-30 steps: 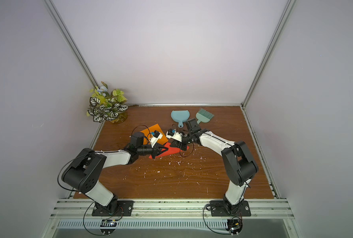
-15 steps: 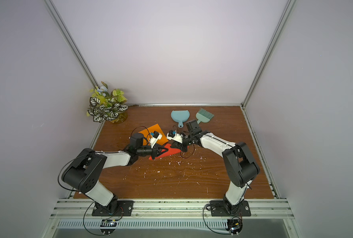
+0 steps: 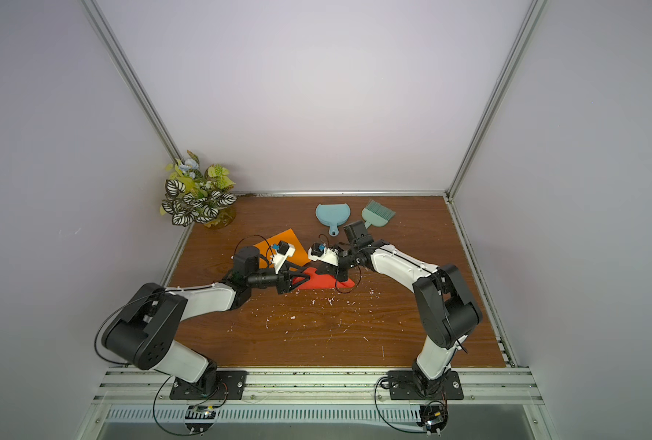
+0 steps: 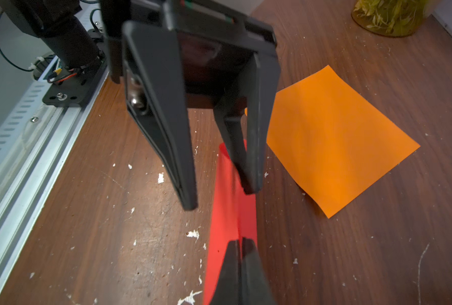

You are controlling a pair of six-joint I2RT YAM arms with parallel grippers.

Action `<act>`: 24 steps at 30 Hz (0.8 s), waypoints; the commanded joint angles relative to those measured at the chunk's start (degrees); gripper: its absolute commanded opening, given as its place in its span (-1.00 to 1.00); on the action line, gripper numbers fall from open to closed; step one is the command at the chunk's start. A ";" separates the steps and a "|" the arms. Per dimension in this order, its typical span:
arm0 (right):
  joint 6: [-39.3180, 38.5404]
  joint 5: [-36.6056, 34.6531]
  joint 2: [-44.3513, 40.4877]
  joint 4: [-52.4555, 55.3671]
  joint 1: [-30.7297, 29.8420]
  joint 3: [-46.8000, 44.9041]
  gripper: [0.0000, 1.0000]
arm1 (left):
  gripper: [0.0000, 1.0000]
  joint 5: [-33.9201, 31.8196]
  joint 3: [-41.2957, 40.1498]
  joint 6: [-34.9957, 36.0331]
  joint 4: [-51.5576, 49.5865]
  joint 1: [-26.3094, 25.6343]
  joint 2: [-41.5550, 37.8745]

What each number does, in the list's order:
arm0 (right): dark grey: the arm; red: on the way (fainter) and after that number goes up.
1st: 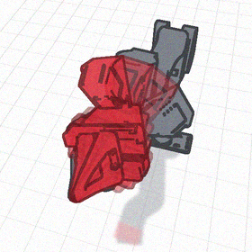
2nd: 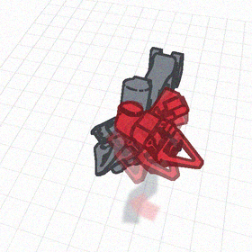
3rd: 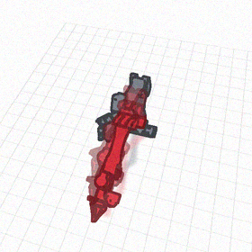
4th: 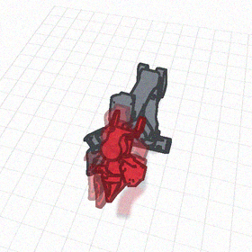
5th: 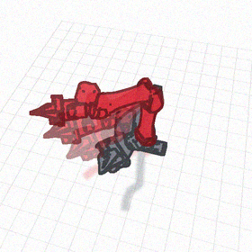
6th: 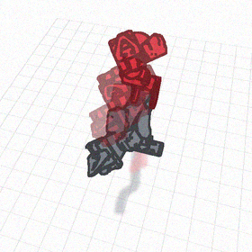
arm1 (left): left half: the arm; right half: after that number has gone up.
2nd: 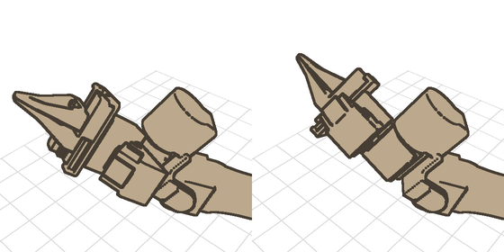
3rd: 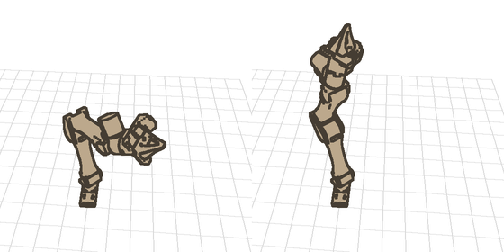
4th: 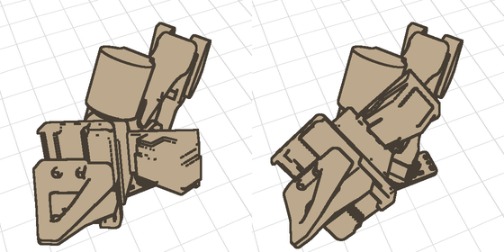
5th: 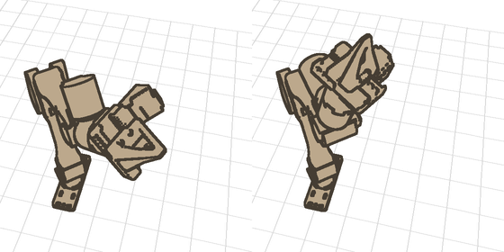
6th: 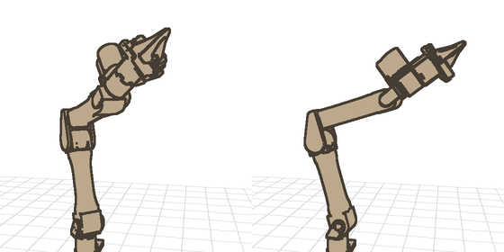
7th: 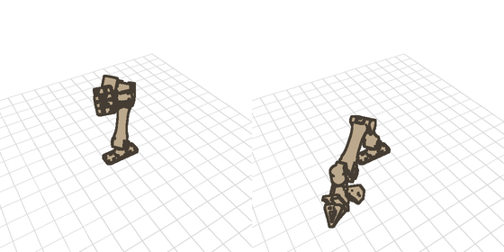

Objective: Fold the square paper diagonally
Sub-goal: Fold the paper at the center of the board.

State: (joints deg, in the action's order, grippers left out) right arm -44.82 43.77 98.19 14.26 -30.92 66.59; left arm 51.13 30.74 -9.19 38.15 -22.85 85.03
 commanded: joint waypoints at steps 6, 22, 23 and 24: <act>-11.49 0.52 -1.03 20.54 1.21 11.18 -1.00 | 0.48 -12.08 -0.16 17.01 -7.37 -2.54 -14.09; -12.48 -0.88 -2.26 24.41 -0.80 14.71 -1.00 | 0.15 -11.68 11.61 29.06 -23.32 -7.78 -7.51; -12.53 -0.88 -2.34 24.33 -0.81 14.71 -1.00 | 0.10 -11.44 11.98 29.43 -24.06 -7.90 -7.12; -12.49 -0.88 -2.47 24.31 -0.86 14.71 -1.00 | 0.04 -11.28 12.39 29.71 -24.86 -7.91 -6.65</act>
State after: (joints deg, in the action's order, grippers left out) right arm -56.42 42.96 98.21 36.97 -31.46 79.29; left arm 38.89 41.47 18.04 18.15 -30.09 77.47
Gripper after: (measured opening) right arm 0.041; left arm 0.528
